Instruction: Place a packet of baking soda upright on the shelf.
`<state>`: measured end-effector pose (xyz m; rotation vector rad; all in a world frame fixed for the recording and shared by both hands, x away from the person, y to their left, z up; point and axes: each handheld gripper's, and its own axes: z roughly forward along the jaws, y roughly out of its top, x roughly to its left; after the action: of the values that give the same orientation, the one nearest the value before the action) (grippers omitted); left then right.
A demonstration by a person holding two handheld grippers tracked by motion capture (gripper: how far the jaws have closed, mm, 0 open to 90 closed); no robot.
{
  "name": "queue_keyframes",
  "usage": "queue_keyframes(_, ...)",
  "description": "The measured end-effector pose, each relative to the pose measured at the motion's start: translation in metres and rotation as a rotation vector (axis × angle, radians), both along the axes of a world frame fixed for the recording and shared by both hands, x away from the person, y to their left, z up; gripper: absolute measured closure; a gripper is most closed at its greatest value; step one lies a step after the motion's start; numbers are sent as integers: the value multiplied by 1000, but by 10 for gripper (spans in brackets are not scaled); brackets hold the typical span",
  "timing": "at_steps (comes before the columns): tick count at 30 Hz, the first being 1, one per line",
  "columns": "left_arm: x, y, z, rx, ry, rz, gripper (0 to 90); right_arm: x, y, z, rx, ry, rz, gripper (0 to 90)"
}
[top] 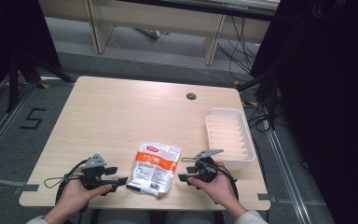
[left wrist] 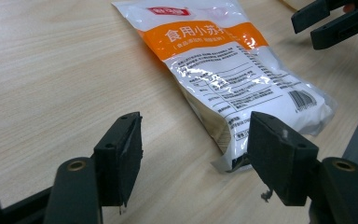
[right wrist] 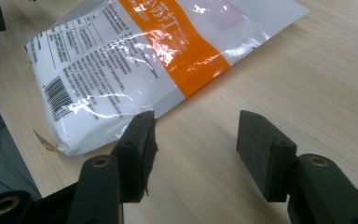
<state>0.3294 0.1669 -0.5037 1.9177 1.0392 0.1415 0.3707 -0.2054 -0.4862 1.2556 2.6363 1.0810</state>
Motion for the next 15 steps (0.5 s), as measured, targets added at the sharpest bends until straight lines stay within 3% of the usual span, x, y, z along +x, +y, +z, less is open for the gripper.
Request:
queue_keyframes(4, 5, -2, -1, -14, 13, 18, 361, 6, 1, -1, 40, -4, -37, 516)
queue_keyframes(6, 7, -3, -2, -23, 20, 32, 362, 7, 0, 1, 22, 14, -34, 518)
queue_keyframes(7, 9, -2, -3, -23, 24, 25, 363, 8, 2, -1, 51, -9, -54, 519)
queue_keyframes(10, 9, -4, -4, -30, 34, 27, 376, 14, 2, 3, 35, 15, -55, 520)
queue_keyframes(12, 9, -5, -4, -25, 37, 20, 382, 19, 2, 5, 29, 0, -55, 520)
queue_keyframes(13, 9, -5, -4, -20, 35, 16, 383, 22, 3, 4, 52, -16, -64, 520)
queue_keyframes(14, 8, -6, -4, -19, 36, 12, 384, 25, 3, 7, 33, -4, -54, 520)
queue_keyframes(15, 8, -6, -4, -17, 35, 11, 385, 27, 5, 7, 58, -18, -69, 520)
